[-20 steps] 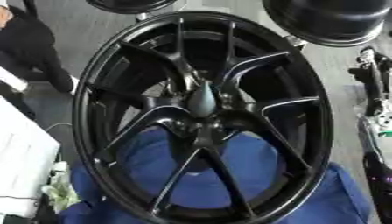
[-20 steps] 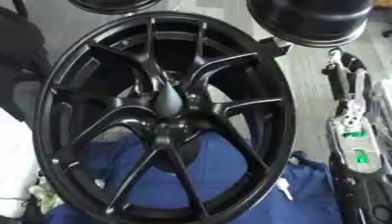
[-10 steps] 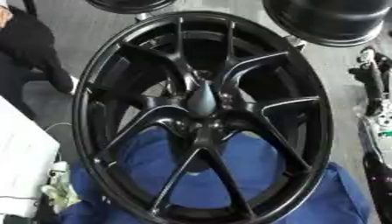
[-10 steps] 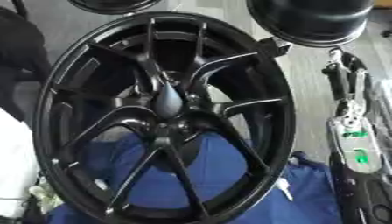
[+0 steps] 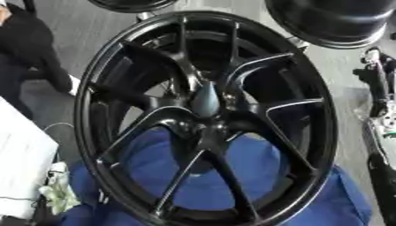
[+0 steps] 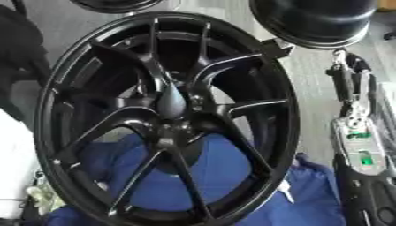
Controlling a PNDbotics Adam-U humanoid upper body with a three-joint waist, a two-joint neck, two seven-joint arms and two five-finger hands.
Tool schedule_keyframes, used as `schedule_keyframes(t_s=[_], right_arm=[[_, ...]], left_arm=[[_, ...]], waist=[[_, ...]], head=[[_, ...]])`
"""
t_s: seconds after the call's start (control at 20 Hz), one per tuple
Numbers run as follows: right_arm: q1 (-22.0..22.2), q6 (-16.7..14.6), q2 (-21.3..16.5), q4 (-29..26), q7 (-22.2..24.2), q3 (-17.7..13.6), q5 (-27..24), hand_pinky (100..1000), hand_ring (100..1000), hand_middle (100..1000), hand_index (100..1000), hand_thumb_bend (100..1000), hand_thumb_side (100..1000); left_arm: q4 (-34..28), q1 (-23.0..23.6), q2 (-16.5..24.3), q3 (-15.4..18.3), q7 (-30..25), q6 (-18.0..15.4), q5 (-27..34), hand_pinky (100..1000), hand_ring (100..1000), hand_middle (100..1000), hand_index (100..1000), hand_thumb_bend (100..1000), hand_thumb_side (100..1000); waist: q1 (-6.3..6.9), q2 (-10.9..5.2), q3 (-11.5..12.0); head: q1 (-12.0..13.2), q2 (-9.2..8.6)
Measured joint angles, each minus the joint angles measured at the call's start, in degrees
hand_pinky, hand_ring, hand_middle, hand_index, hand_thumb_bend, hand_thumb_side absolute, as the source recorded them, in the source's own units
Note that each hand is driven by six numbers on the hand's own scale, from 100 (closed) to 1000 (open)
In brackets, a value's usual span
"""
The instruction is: Pull the pin out of the wheel hub.
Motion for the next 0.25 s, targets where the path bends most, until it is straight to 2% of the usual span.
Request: schedule_keyframes(t_s=[0.1,0.25], right_arm=[[-0.15,-0.12,0.06,0.00,-0.14,0.00,-0.11,784,646,685,768,100,728],[-0.18,-0.33,0.35,-0.04,-0.59,-0.01,-0.56,784,648,687,769,100,732]], left_arm=[[0.79,0.59,-3.06,-0.58,2.85,-3.09,3.71,707,724,669,735,162,838],[2.17,1.35,-6.22,-1.14,4.81,-7.63,5.64,708,734,684,748,202,848]], waist=[[-0.20,0.00,-0.03],[-0.53,0.00,-0.09]], head=[[0.01,-0.20],[0.04,-0.47]])
